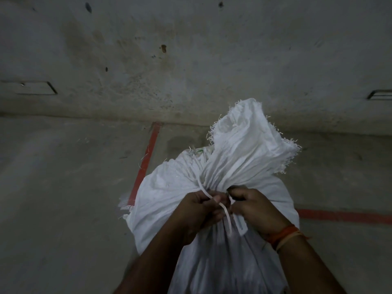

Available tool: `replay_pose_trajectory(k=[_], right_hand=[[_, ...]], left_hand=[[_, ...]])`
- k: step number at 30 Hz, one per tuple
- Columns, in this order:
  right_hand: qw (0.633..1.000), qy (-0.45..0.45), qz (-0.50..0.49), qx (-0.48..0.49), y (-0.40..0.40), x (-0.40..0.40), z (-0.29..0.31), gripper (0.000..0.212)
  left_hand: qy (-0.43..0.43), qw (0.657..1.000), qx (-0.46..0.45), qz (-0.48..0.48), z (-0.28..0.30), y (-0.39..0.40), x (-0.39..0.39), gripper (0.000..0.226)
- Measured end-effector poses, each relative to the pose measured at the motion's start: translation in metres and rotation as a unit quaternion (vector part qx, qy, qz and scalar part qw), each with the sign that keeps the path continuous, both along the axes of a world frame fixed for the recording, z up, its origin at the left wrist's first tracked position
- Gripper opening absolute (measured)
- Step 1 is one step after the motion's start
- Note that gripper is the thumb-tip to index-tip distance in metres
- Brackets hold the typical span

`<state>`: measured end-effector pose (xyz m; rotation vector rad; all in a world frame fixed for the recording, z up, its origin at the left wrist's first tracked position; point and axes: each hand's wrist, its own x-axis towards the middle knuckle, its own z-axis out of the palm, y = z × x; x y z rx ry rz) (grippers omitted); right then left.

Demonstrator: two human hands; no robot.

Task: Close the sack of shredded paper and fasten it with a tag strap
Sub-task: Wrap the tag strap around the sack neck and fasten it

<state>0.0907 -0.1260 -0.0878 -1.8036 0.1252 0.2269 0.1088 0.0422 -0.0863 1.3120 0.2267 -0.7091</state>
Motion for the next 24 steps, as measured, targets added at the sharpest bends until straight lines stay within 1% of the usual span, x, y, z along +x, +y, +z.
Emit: replay_pose_trajectory(k=[1,3,4,6,9,11,13,15,16,17,18,19,21,22,24], right_hand=[[1.000,0.009,0.003,0.013,-0.001,0.000,0.000,0.044],[0.999,0.019,0.018,0.040,0.000,-0.003,0.005,0.030],[0.998,0.024,0.025,0.055,-0.001,-0.005,0.008,0.029],[0.996,0.032,0.037,0.075,-0.006,-0.007,0.007,0.040],[0.990,0.026,0.039,0.129,-0.005,-0.007,0.006,0.038],[0.989,0.024,0.011,0.144,-0.003,-0.007,0.005,0.041],[0.986,0.020,-0.019,0.164,-0.002,-0.006,0.003,0.037],[0.983,0.023,-0.036,0.178,0.000,-0.004,0.005,0.024],[0.982,0.031,-0.043,0.183,0.000,-0.003,0.003,0.028],[0.979,0.035,-0.049,0.193,-0.001,-0.003,0.000,0.041],[0.978,0.041,-0.054,0.197,-0.002,-0.003,-0.003,0.047],[0.978,0.044,-0.062,0.195,-0.002,-0.002,-0.005,0.044],[0.973,0.058,-0.084,0.209,0.000,0.000,-0.005,0.023],[0.969,0.061,-0.084,0.225,0.002,0.001,-0.005,0.019],[0.967,0.063,-0.057,0.240,0.002,-0.001,-0.003,0.044]], left_hand=[[-0.009,1.000,-0.008,0.021,-0.002,-0.002,0.001,0.021],[-0.018,0.998,-0.030,0.057,-0.006,-0.005,0.002,0.020],[-0.012,0.996,-0.042,0.078,-0.006,-0.006,0.003,0.018],[0.012,0.990,-0.067,0.120,-0.008,-0.009,0.004,0.016],[0.036,0.978,-0.125,0.164,-0.010,-0.014,0.005,0.015],[0.050,0.967,-0.165,0.187,-0.011,-0.014,0.006,0.012],[0.053,0.964,-0.186,0.183,-0.011,-0.013,0.005,0.011],[0.034,0.970,-0.183,0.158,-0.012,-0.010,0.002,0.015],[0.021,0.975,-0.170,0.144,-0.013,-0.008,0.002,0.017],[0.008,0.979,-0.155,0.132,-0.013,-0.007,0.001,0.017],[-0.001,0.982,-0.142,0.123,-0.014,-0.007,0.001,0.016],[-0.005,0.984,-0.137,0.117,-0.014,-0.007,0.001,0.014],[0.000,0.982,-0.141,0.125,-0.012,-0.008,0.002,0.013],[0.000,0.981,-0.136,0.136,-0.011,-0.007,0.003,0.014],[-0.026,0.982,-0.108,0.150,-0.006,-0.006,0.004,0.015]])
